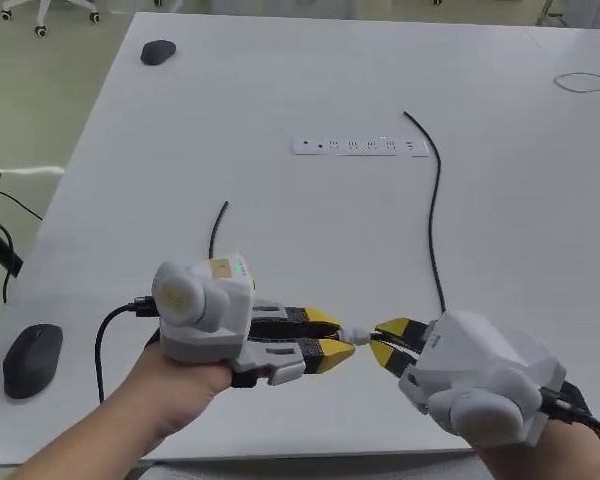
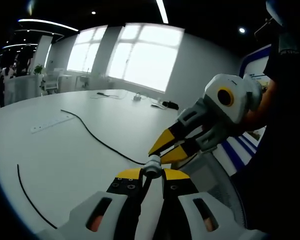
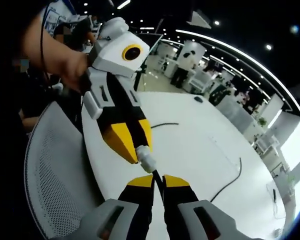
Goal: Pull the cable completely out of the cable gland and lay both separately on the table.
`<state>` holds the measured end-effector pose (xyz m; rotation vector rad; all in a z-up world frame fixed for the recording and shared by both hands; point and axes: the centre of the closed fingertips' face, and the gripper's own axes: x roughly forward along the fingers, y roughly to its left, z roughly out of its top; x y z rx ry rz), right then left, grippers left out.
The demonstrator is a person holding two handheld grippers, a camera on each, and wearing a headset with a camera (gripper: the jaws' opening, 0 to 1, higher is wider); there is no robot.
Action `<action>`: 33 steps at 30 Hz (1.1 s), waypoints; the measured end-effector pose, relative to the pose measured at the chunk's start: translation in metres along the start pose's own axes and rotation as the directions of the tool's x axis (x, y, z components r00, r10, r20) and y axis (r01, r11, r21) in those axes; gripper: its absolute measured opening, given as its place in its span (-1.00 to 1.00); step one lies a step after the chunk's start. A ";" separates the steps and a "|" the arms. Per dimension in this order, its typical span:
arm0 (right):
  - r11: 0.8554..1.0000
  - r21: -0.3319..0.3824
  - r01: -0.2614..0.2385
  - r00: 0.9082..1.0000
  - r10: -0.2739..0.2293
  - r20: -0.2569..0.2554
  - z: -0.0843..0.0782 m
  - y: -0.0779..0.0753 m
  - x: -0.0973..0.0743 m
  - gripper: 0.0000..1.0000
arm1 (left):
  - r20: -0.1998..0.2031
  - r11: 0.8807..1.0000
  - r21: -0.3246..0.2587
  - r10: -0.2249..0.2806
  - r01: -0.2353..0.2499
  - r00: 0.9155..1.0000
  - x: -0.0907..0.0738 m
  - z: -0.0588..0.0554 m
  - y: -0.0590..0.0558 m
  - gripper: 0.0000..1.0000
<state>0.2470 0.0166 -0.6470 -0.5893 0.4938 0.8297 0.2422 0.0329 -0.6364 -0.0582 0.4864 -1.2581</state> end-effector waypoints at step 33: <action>0.954 0.293 0.059 0.993 -0.026 -0.114 -0.075 -0.031 0.005 -1.00 | -0.004 0.999 0.016 0.033 -0.033 0.999 0.002 0.000 0.001 -0.70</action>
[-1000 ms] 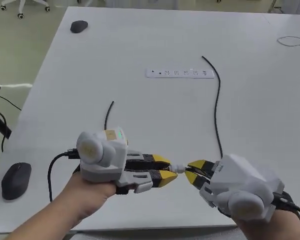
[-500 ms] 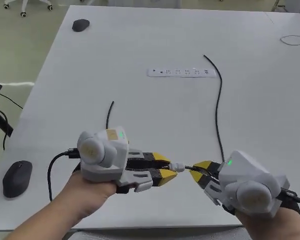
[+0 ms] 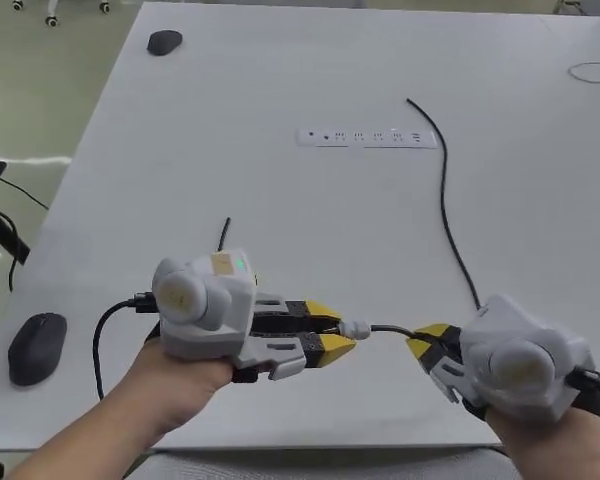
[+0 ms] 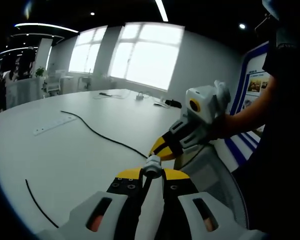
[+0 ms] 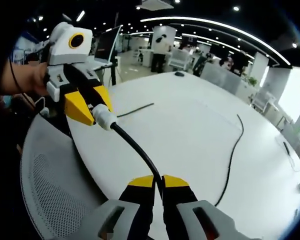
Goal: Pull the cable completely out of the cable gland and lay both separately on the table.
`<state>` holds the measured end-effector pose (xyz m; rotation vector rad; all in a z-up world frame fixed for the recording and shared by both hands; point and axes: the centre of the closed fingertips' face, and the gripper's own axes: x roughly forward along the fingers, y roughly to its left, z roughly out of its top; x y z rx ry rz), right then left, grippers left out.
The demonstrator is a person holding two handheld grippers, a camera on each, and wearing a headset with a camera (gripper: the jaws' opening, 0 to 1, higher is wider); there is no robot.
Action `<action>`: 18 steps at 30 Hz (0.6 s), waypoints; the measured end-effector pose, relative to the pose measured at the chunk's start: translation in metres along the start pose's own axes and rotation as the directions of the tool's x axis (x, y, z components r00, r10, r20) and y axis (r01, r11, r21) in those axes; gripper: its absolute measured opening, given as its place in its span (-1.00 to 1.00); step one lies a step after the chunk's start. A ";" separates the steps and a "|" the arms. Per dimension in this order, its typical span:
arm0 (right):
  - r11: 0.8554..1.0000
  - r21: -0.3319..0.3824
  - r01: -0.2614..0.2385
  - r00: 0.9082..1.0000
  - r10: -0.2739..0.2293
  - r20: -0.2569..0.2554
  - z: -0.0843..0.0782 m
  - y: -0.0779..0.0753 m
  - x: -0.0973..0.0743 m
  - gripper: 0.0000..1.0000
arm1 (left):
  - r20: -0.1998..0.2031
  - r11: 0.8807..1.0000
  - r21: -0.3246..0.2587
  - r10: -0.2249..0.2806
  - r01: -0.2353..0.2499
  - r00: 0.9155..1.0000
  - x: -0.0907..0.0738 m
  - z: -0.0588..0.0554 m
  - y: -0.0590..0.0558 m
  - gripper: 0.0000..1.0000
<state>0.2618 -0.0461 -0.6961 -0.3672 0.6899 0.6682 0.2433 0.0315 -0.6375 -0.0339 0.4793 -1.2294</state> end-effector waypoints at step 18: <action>0.992 0.126 0.003 0.999 0.002 -0.037 -0.018 -0.006 0.002 -0.99 | -0.008 1.000 -0.009 -0.004 0.004 1.000 -0.002 -0.002 0.002 -0.70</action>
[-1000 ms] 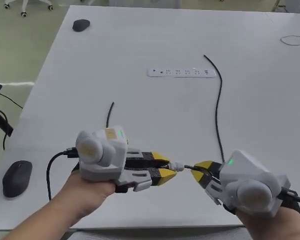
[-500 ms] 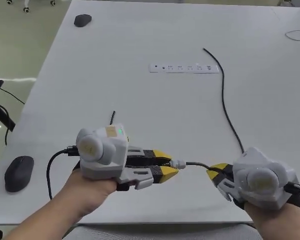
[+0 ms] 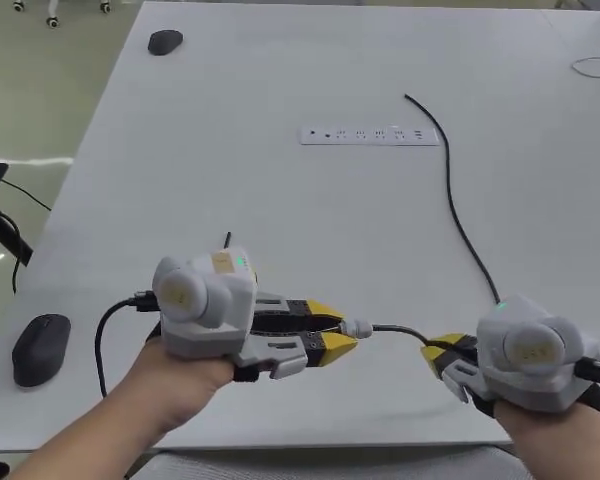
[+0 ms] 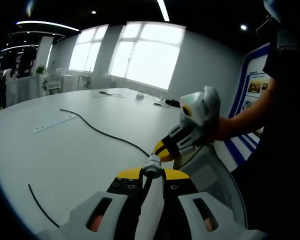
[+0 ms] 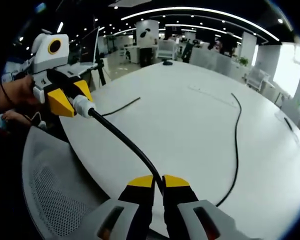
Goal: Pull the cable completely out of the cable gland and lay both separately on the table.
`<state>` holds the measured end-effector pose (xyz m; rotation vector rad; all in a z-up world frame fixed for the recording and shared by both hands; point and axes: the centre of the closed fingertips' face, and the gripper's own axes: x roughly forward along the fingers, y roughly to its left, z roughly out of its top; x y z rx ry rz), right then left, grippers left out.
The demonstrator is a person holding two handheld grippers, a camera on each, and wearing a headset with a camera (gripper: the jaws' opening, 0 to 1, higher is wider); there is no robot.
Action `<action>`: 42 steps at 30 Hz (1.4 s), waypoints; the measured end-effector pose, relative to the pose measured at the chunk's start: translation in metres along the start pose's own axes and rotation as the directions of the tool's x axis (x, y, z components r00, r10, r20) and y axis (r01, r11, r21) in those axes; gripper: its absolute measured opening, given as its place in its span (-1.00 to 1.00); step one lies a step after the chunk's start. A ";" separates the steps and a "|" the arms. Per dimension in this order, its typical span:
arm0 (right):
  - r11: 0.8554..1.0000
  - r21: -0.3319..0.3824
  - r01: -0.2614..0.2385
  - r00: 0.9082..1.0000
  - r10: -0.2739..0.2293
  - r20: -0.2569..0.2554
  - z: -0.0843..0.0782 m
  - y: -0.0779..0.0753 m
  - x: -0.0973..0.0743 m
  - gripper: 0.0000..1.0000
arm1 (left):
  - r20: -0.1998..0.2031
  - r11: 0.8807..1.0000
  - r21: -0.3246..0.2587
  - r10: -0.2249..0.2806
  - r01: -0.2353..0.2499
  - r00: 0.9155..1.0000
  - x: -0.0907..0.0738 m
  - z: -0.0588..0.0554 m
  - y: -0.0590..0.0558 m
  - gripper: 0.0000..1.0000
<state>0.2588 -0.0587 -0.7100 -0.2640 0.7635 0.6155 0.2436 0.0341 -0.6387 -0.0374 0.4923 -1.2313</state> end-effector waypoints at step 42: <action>0.855 -0.513 -0.069 0.992 0.111 0.053 0.070 0.075 -0.014 -0.96 | -0.011 1.000 -0.025 -0.012 0.012 1.000 -0.004 -0.004 0.002 -0.70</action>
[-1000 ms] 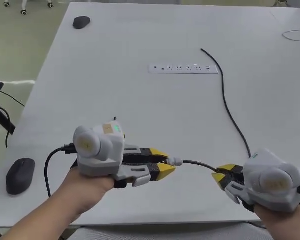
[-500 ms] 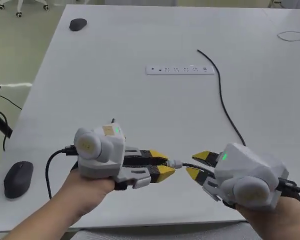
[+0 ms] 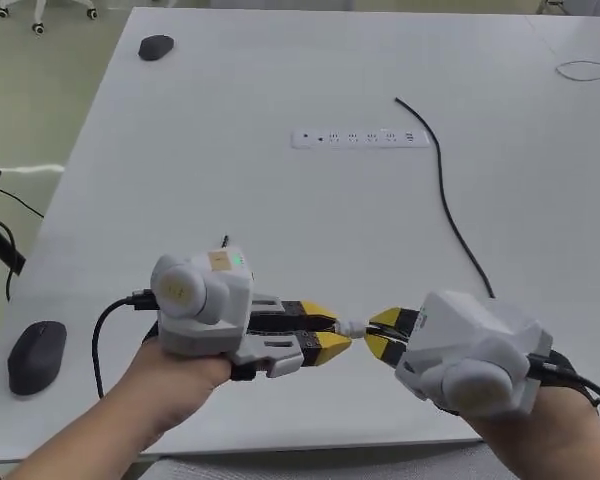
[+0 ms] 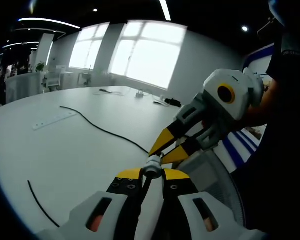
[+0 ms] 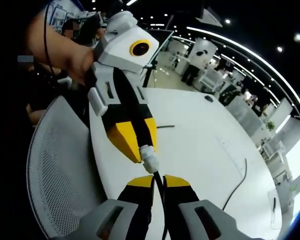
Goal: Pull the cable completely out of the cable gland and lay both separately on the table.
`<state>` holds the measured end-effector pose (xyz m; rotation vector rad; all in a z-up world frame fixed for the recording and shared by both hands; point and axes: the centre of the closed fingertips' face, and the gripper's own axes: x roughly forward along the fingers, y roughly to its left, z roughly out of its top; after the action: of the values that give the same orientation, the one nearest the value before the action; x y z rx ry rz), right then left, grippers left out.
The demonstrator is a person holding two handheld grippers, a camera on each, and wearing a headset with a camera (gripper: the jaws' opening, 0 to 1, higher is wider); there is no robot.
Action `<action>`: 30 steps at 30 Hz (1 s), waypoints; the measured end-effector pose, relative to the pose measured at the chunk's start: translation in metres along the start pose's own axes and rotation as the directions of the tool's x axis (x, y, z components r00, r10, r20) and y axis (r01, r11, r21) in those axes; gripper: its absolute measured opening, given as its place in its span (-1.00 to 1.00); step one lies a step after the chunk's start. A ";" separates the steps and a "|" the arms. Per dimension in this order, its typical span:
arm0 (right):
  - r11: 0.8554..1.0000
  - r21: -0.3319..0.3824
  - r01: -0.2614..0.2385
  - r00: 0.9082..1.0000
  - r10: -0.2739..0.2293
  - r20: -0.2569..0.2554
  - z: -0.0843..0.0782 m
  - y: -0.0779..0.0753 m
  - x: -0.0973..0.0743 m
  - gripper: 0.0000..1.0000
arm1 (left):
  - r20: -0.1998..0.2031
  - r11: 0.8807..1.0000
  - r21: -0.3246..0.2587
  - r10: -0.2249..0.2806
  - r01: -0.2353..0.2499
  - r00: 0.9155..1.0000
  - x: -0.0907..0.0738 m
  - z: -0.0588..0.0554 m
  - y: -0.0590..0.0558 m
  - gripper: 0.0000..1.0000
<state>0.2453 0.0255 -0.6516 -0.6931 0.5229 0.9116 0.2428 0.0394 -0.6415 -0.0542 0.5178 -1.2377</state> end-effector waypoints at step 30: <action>0.971 0.240 0.010 1.000 -0.014 0.015 -0.009 -0.012 -0.003 -1.00 | 0.022 0.999 0.045 0.026 -0.027 0.999 0.002 0.011 -0.001 -0.71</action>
<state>0.2526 0.0125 -0.6514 -0.4680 0.6022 0.8261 0.2464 0.0348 -0.6320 -0.0225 0.4706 -1.2211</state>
